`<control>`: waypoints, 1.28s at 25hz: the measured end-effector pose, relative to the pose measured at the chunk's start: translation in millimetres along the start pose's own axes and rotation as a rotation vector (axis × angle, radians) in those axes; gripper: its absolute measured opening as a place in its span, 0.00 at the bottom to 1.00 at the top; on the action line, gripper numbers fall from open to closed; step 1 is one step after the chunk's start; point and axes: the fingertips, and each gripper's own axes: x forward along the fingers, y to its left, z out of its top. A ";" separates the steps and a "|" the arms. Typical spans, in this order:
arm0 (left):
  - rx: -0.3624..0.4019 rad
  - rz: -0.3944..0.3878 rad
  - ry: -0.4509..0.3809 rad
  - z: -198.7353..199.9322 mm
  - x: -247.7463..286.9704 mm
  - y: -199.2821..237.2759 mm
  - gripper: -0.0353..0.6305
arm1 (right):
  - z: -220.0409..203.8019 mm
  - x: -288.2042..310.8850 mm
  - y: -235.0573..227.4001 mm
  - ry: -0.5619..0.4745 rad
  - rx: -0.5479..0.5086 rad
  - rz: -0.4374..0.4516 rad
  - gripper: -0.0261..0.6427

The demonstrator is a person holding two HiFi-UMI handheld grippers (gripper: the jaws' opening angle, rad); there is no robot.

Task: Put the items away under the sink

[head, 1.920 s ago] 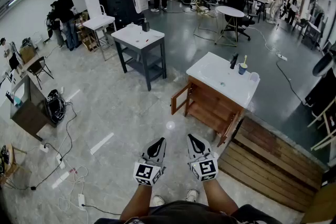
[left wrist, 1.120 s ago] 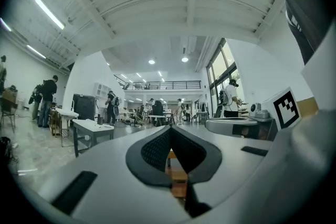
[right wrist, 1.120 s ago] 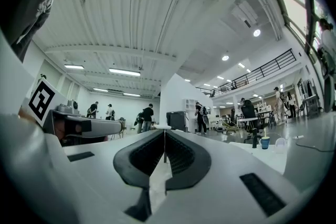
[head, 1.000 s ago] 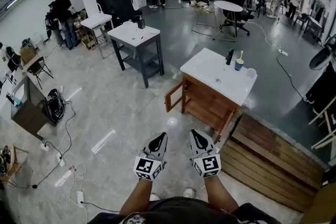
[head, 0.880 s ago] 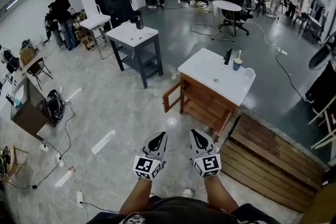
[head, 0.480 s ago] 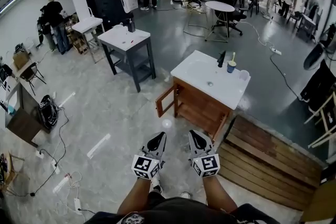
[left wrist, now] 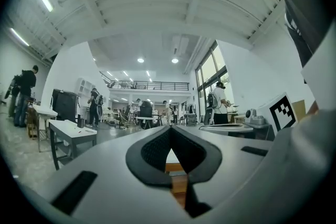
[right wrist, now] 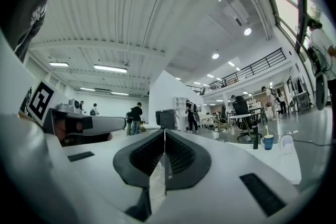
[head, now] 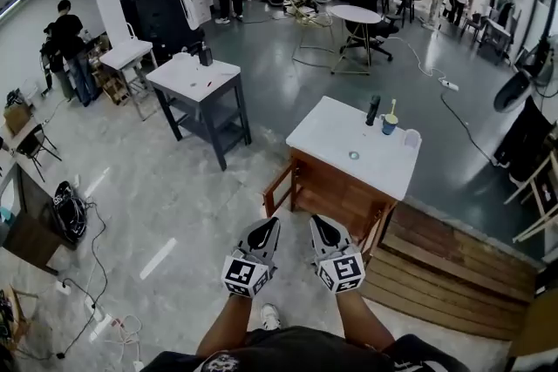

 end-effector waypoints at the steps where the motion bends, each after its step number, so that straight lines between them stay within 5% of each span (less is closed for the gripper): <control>1: -0.004 -0.006 -0.002 0.1 3.9 11.6 0.05 | -2.2 9.9 1.0 0.003 0.001 -0.007 0.08; 8: -0.035 -0.048 -0.001 -2.9 23.7 68.3 0.05 | -2.0 57.7 2.8 0.008 0.000 -0.064 0.08; 17: -0.055 -0.114 0.015 -15.9 54.8 78.7 0.05 | -7.5 69.5 -19.5 0.017 0.002 -0.139 0.08; 32: -0.019 -0.193 0.038 -31.7 199.7 63.7 0.05 | -4.7 115.9 -161.2 -0.006 -0.015 -0.206 0.08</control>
